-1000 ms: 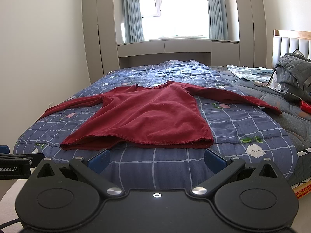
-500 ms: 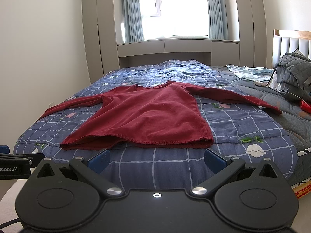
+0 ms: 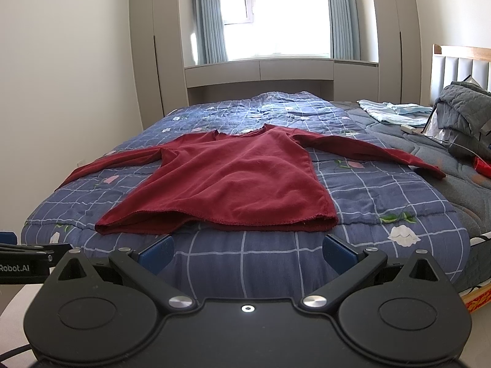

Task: Fold small clothes
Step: 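Move the right gripper toward the cuff of the sweater sleeve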

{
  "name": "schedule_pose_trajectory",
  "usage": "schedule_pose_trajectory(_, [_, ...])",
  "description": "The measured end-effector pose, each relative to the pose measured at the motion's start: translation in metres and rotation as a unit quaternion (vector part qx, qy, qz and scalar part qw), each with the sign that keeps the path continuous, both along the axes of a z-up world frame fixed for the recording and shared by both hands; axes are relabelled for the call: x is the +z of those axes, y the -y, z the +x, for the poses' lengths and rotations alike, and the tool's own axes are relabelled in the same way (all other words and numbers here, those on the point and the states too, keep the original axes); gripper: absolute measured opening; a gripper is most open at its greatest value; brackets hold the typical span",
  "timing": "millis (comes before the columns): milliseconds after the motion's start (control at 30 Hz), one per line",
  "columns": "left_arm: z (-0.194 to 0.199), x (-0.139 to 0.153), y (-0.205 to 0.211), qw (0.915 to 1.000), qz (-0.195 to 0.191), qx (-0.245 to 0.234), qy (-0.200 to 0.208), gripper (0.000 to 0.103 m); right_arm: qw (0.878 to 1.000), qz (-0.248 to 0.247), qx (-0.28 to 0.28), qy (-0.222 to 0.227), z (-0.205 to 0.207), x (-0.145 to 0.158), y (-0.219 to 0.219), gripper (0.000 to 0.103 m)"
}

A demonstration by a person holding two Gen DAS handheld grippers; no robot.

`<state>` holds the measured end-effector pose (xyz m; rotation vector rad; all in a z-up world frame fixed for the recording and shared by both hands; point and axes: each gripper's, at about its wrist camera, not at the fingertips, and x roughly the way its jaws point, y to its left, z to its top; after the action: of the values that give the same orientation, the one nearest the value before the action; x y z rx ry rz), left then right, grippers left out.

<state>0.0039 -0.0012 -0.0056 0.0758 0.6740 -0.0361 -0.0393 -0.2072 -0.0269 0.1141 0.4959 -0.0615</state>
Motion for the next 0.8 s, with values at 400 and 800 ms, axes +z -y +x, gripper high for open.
schedule_pose_trajectory(400, [0.025, 0.000, 0.002, 0.9993, -0.010, -0.014, -0.033, 0.103, 0.999, 0.011, 0.005, -0.038, 0.015, -0.001, 0.008, 0.103])
schedule_pose_trajectory(800, [0.096, 0.020, 0.024, 0.9990, 0.005, -0.031, -0.031, 0.103, 0.995, -0.029, -0.056, -0.077, 0.064, 0.005, 0.032, 0.103])
